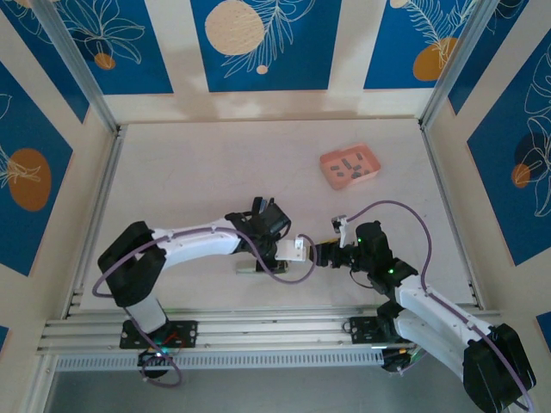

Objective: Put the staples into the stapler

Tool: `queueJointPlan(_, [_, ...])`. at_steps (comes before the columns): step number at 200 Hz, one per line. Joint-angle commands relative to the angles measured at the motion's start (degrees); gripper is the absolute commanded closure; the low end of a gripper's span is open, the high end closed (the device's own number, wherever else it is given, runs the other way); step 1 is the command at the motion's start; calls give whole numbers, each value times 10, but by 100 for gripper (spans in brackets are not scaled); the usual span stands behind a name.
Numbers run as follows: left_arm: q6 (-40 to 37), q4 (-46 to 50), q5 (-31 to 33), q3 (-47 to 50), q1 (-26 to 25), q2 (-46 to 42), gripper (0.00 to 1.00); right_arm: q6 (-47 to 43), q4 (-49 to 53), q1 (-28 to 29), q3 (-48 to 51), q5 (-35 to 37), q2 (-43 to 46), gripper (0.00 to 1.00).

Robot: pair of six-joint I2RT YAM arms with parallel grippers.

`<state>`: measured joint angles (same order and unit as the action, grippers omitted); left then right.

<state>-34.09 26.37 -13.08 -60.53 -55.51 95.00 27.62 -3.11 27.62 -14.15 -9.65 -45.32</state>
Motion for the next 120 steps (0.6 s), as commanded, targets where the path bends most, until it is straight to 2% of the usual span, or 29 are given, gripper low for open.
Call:
queueJointPlan(1, [23, -63, 6, 28, 9, -51, 86, 10, 11, -4, -30, -26, -13, 34])
queueJointPlan(55, [81, -216, 1, 110, 39, -134, 92, 21, 22, -18, -96, -95, -100, 33])
queueJointPlan(120, [162, -451, -20, 225, 72, -209, 96, 41, 44, -64, -175, -241, -187, 32])
